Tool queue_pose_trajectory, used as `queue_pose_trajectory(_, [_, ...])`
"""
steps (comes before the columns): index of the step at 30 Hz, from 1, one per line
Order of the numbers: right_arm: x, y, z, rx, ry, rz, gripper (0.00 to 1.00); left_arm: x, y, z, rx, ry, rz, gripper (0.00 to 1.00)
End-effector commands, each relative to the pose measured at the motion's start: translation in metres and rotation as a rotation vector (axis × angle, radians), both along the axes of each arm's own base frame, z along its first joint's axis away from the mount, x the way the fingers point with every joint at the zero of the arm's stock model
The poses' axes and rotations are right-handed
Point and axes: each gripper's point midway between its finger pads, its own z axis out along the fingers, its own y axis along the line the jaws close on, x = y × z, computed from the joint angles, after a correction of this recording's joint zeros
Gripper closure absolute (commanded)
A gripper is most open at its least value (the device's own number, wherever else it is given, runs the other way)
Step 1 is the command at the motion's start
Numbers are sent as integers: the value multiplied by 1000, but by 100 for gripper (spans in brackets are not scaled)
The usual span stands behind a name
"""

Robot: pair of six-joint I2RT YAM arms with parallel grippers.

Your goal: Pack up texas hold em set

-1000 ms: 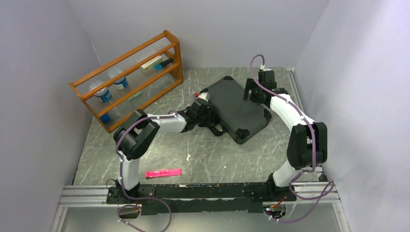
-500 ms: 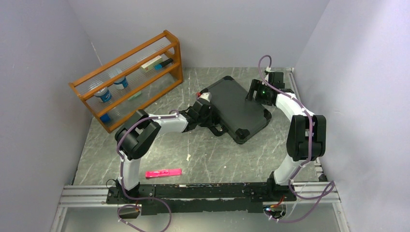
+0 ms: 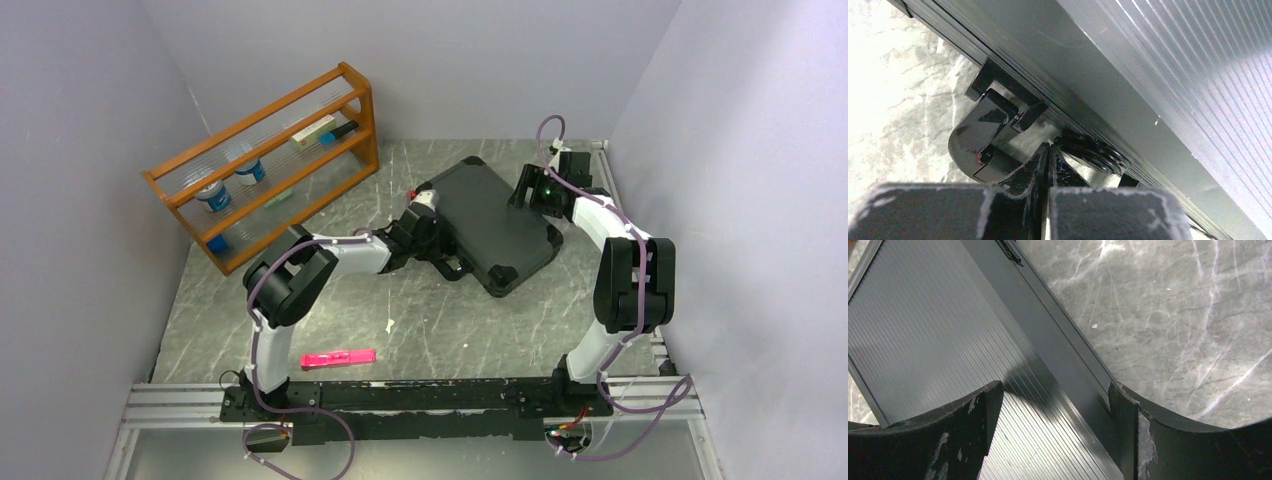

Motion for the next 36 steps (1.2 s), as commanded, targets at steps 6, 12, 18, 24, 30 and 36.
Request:
queue_pose_trajectory(6, [-23,28,-5,100,78,42,20,-15,-24,-26,-63,11,-40,94])
queue_pose_trajectory(12, [-9,3,35,28,-30,-118,20,2,1,28,27,-117,29,92])
queue_pose_trajectory(18, [-15,-34,112,-50,-174,-324,19,7,34,86,96,-204,97,83])
queue_pose_trajectory(24, [-61,-43,170,-22,-264,-409,8,-2,97,138,193,-270,221,59])
queue_pose_trajectory(30, [-126,-53,206,15,-330,-499,1,-31,139,199,187,-362,234,16])
queue_pose_trajectory(36, [-166,-64,237,-24,-431,-521,0,-67,182,245,199,-441,219,5])
